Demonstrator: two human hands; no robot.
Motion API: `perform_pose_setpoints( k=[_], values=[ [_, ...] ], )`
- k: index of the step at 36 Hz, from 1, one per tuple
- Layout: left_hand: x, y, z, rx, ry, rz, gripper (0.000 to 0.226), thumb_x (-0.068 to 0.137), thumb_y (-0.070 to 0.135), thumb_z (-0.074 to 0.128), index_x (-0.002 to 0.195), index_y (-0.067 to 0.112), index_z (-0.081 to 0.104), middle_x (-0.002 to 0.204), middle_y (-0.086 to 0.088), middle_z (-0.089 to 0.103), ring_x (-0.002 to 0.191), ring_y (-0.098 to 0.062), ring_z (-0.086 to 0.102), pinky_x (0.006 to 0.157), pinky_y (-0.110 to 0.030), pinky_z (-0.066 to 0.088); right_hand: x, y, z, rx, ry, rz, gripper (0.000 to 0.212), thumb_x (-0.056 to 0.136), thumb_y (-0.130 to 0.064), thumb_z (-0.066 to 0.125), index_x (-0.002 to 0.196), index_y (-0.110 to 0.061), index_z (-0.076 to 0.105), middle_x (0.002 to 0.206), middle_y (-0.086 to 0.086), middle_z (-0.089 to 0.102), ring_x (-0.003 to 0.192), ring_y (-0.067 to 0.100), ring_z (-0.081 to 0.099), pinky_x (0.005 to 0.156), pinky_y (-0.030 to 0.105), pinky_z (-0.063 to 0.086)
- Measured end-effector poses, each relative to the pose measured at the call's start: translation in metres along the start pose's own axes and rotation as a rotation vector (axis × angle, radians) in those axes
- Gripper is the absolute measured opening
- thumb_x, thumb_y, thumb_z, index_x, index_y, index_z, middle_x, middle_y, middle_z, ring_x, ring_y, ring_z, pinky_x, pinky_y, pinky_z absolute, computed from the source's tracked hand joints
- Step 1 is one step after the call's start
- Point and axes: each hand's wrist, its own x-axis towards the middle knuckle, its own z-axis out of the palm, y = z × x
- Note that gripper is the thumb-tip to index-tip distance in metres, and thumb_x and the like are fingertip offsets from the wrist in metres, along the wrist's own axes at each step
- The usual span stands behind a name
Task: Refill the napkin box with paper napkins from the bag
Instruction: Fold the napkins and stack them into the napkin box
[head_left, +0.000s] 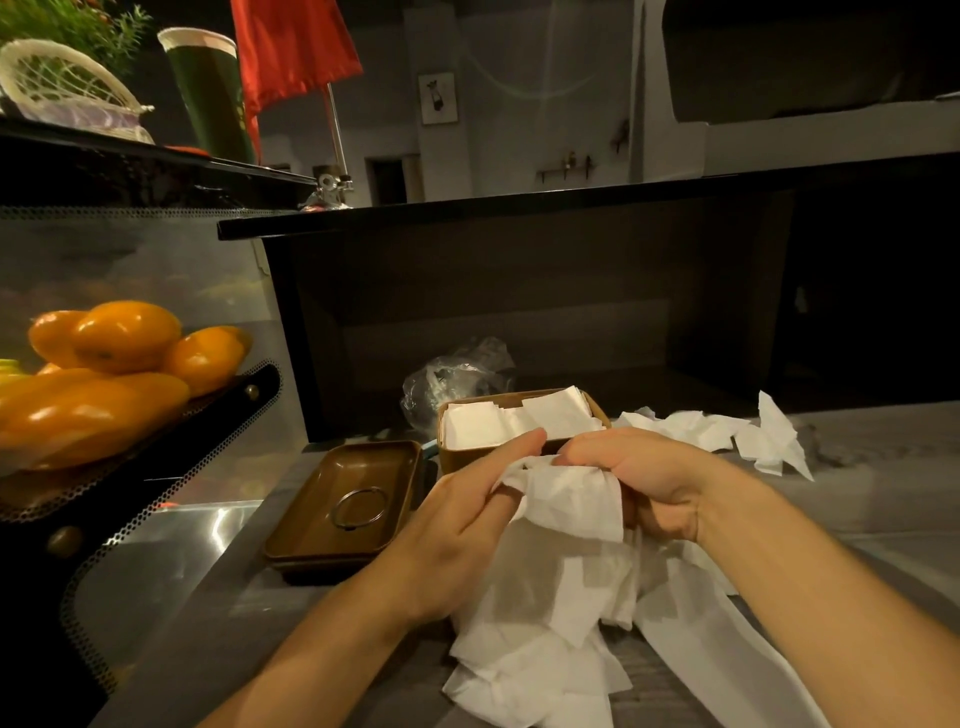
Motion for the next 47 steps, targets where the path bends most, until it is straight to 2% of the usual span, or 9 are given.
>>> perform_pose_setpoints(
  k=[6,14,17,21,23,26,33,37,47],
  values=[
    [-0.002,0.006,-0.001,-0.057,-0.007,0.016,0.037,0.105,0.045,0.028,0.137,0.055,0.043,0.128,0.05,0.046,0.124,0.026,0.037,0.098,0.002,0.033,-0.005,-0.002,0.002,-0.008,-0.008,-0.025,0.023,0.093,-0.02,0.07,0.115,-0.02,0.067,0.085,0.007,0.077,0.073,0.021,0.077,0.063,0.034,0.061],
    [0.001,0.003,0.001,-0.077,0.232,-0.024,0.02,0.101,0.039,0.046,0.11,0.047,0.063,0.107,0.025,0.069,0.106,0.003,0.063,0.087,-0.018,0.055,-0.008,-0.007,0.007,-0.296,0.125,-0.209,0.01,0.096,-0.029,0.068,0.092,-0.023,0.076,0.091,-0.002,0.073,0.087,0.014,0.07,0.064,0.023,0.054],
    [0.005,0.005,0.001,-0.258,0.338,-0.206,0.011,0.103,0.037,0.05,0.106,0.038,0.06,0.101,0.016,0.067,0.096,-0.007,0.064,0.077,-0.02,0.053,-0.01,-0.013,-0.003,-0.14,0.246,-0.387,0.011,0.099,-0.024,0.064,0.095,-0.02,0.073,0.097,0.002,0.071,0.091,0.018,0.068,0.071,0.027,0.056],
    [0.009,0.006,-0.002,-0.466,0.361,-0.364,0.017,0.102,0.041,0.051,0.113,0.031,0.059,0.098,0.006,0.073,0.092,-0.015,0.07,0.072,-0.028,0.056,-0.035,-0.023,-0.012,0.142,-0.028,-0.51,0.016,0.089,-0.033,0.064,0.095,-0.02,0.072,0.091,0.001,0.07,0.089,0.021,0.067,0.066,0.026,0.056],
    [0.009,0.008,-0.004,-0.562,0.297,-0.365,0.02,0.104,0.035,0.049,0.116,0.023,0.059,0.087,0.006,0.078,0.082,-0.014,0.076,0.062,-0.025,0.058,-0.042,-0.025,-0.011,0.048,-0.186,-0.482,0.016,0.083,-0.031,0.068,0.092,-0.018,0.072,0.094,0.004,0.072,0.088,0.022,0.071,0.068,0.028,0.059],
    [0.004,0.012,-0.005,-0.534,0.22,-0.344,0.013,0.105,0.031,0.048,0.109,0.024,0.058,0.071,0.016,0.074,0.067,-0.004,0.073,0.051,-0.019,0.055,-0.033,-0.018,-0.007,-0.295,-0.158,-0.384,0.01,0.085,-0.03,0.075,0.091,-0.022,0.075,0.095,-0.003,0.074,0.093,0.017,0.074,0.081,0.033,0.061],
    [0.002,0.016,-0.006,-0.452,0.143,-0.359,0.017,0.105,0.031,0.049,0.101,0.027,0.065,0.082,0.014,0.077,0.075,-0.005,0.074,0.06,-0.019,0.056,-0.013,-0.004,0.003,-0.449,0.145,-0.603,0.012,0.083,-0.023,0.082,0.076,-0.032,0.079,0.108,-0.025,0.066,0.107,0.0,0.061,0.083,0.017,0.052],
    [0.001,0.015,-0.008,-0.424,0.113,-0.354,0.027,0.097,0.044,0.058,0.116,0.027,0.066,0.099,0.01,0.077,0.093,-0.011,0.074,0.087,-0.035,0.061,-0.008,0.001,0.011,-0.575,0.166,-0.74,0.012,0.082,-0.025,0.084,0.079,-0.036,0.08,0.116,-0.039,0.06,0.112,-0.013,0.053,0.086,0.013,0.049],
    [0.0,0.015,-0.013,-0.519,0.093,-0.46,0.02,0.098,0.01,0.051,0.11,0.02,0.063,0.09,-0.001,0.076,0.081,-0.02,0.073,0.074,-0.035,0.058,-0.005,0.009,0.012,-0.555,0.287,-0.827,0.026,0.085,-0.021,0.079,0.08,-0.046,0.076,0.093,-0.036,0.068,0.1,-0.01,0.061,0.08,0.012,0.056]
  ],
)
